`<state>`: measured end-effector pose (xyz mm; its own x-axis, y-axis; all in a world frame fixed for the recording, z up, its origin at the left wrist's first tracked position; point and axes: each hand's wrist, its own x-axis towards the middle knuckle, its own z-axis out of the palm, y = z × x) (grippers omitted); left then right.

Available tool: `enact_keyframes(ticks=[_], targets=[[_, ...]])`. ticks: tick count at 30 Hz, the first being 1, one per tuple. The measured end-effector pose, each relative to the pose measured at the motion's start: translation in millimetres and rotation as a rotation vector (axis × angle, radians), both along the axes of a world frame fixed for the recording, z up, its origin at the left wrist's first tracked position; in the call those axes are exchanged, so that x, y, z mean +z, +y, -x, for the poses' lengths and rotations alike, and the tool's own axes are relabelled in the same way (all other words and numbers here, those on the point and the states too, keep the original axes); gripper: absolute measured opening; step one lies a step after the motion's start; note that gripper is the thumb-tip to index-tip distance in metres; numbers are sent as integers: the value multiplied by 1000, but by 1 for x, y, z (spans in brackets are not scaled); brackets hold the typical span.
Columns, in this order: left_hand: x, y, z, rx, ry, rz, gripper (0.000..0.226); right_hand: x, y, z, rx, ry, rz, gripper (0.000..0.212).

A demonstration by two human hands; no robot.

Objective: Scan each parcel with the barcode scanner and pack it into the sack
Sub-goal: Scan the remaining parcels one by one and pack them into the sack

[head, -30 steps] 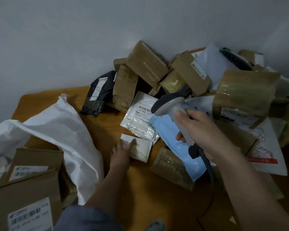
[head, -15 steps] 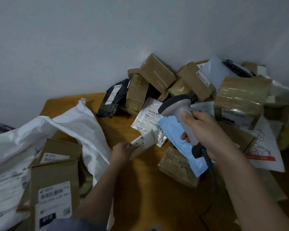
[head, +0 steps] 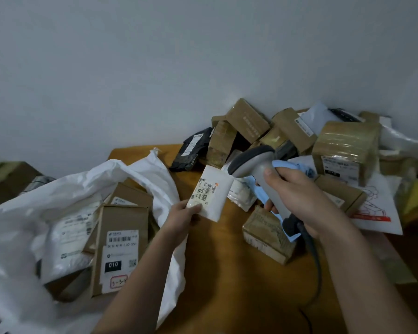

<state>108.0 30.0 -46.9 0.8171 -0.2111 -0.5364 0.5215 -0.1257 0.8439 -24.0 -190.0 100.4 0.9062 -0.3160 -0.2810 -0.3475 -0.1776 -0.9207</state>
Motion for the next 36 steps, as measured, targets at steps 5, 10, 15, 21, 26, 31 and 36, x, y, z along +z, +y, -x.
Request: enact_keyframes(ticks=[5,10,15,21,26,31,36], targets=[[10,16,15,53,-53,7,35,20,12,22,158,-19,83,28],[15,27,26,103,-108,2,38,38,21,38,213,-67,157,22],[19,32,34,105,-123,-48,38,51,24,53,217,-109,213,21],[22,35,41,80,-146,-94,37,61,26,65,235,-127,253,21],[23,38,45,72,-149,-120,37,66,27,72,246,-150,248,20],[24,41,47,63,-139,-140,36,70,28,77,292,-181,286,17],[26,43,48,71,-129,-138,33,73,31,79,308,-191,305,17]])
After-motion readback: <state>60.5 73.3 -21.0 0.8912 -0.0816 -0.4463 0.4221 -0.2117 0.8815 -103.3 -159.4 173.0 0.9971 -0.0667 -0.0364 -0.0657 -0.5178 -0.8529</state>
